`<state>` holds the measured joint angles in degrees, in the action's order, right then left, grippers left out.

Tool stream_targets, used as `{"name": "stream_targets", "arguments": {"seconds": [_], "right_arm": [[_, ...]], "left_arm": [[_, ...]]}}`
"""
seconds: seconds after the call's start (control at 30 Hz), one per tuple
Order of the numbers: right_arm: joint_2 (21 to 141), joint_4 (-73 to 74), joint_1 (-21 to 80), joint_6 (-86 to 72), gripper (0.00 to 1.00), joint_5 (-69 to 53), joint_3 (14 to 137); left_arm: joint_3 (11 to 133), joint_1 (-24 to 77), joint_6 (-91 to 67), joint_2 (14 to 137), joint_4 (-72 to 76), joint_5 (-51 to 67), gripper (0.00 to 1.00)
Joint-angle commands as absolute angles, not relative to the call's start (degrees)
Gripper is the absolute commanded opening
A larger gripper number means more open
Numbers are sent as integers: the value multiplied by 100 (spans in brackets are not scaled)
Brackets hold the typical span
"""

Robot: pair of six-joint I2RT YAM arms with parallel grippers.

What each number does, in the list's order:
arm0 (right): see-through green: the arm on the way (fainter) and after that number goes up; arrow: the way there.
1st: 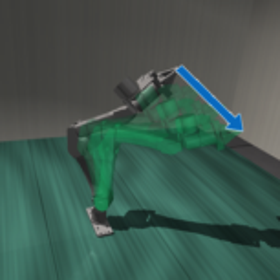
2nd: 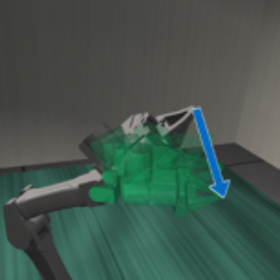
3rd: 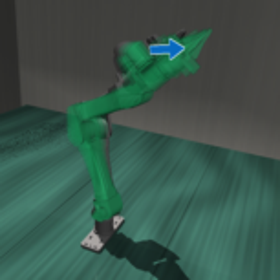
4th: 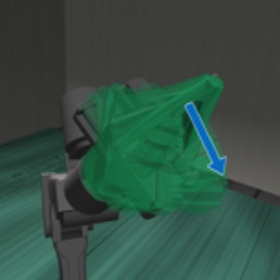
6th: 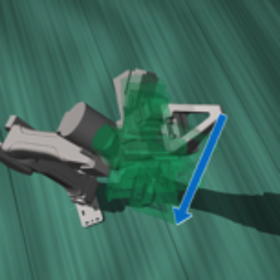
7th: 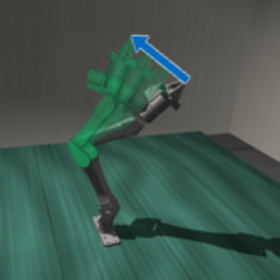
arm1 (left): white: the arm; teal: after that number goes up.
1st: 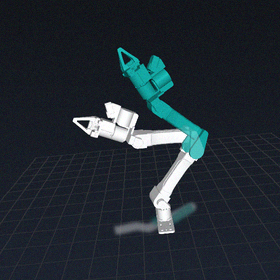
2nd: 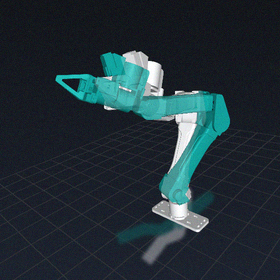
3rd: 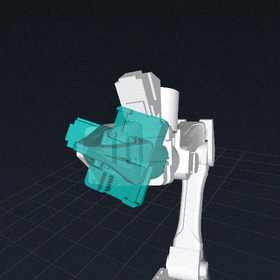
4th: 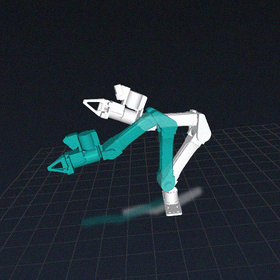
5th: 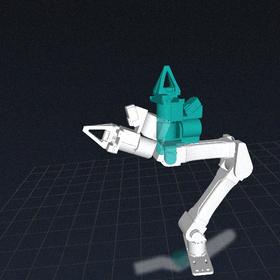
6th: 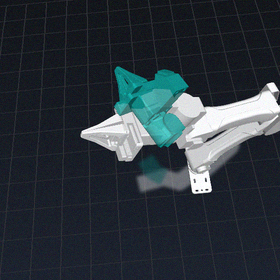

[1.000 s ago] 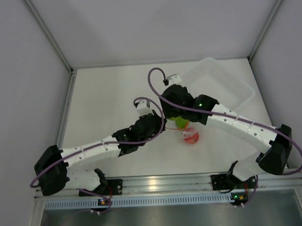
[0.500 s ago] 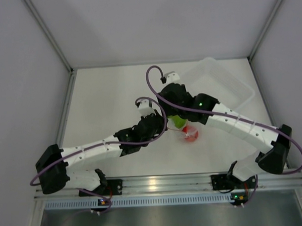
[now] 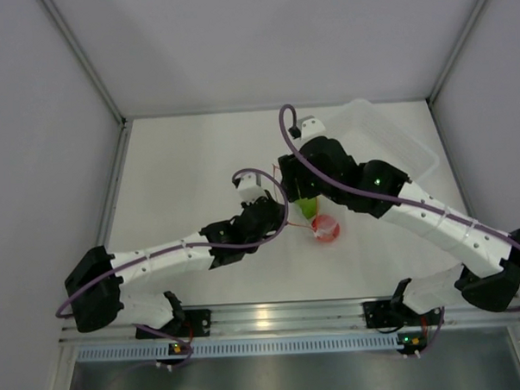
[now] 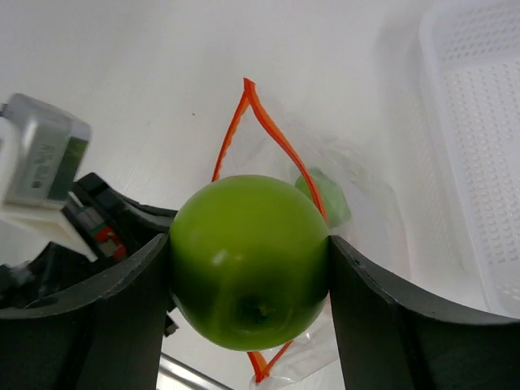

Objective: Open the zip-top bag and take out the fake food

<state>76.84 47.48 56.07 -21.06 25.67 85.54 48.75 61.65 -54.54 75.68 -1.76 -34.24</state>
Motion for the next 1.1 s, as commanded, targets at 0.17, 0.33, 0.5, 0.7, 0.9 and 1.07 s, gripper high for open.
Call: {"name": "stream_targets", "arguments": {"seconds": [0.17,0.33,0.5,0.7,0.9,1.07], "right_arm": [[7339,4921,5467,-1714,19,1915,9658],[7173,5028,4250,-1591,20,1881,9538],[7154,4773,2431,-1529,20,1363,9001],[7900,3974,777,-1739,20,1169,8377],[9260,3165,325,-1793,23,1169,8296],[10159,3156,264,-1810,31,1301,8701]], "left_arm": [[4957,6117,-5607,7752,-158,-3419,0],[5062,6082,-5301,7726,-167,-3200,0],[5036,5907,-5063,7436,-211,-2910,0],[5062,5134,-4641,6839,-570,-2234,0],[5394,4351,-4000,6170,-1088,-1293,0],[5950,4333,-3463,6143,-1854,-1072,0]]}}
